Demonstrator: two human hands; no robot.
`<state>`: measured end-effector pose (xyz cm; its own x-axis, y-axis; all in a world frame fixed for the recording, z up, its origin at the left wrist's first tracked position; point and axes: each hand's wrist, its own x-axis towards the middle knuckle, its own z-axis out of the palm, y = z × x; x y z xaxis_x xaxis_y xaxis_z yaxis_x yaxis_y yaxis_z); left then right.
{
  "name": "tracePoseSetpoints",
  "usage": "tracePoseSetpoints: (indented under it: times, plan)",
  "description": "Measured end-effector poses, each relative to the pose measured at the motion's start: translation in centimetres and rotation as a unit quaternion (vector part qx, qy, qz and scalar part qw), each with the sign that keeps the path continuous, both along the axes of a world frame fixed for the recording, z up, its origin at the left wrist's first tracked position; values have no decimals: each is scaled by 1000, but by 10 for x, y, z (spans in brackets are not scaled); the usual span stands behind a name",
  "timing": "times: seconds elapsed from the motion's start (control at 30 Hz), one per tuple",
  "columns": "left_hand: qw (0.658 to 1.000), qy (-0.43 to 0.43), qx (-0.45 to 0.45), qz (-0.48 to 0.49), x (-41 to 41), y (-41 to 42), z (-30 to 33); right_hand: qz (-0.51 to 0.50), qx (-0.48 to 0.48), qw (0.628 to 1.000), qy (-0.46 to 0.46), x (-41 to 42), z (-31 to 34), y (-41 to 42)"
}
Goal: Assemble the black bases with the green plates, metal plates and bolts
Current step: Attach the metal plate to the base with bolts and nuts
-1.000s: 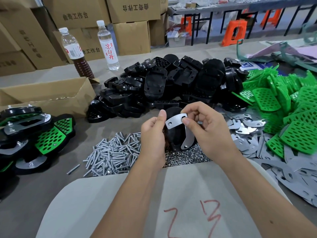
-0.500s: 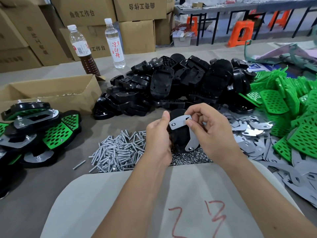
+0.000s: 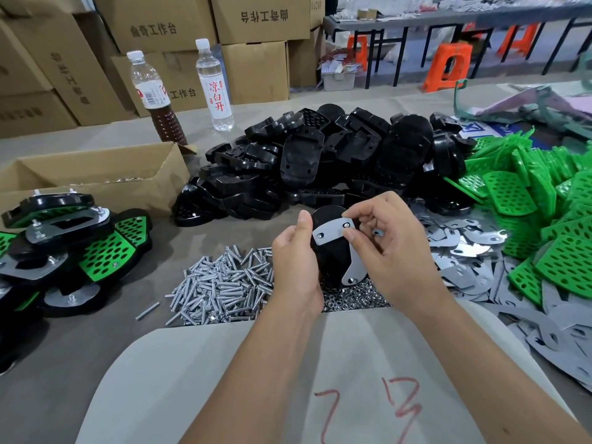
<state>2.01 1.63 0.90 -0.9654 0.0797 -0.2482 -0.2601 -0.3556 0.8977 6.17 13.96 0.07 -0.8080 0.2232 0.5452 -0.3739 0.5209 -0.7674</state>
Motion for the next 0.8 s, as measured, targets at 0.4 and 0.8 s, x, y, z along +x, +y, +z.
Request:
tracePoseSetpoints:
  times: [0.4, 0.8]
  plan:
    - [1000, 30, 5, -6, 1, 1, -4, -32, -31, 998, -34, -2, -2, 4]
    - [989, 122, -10, -79, -5, -7, -10, 2, -69, 997, -45, -4, -1, 23]
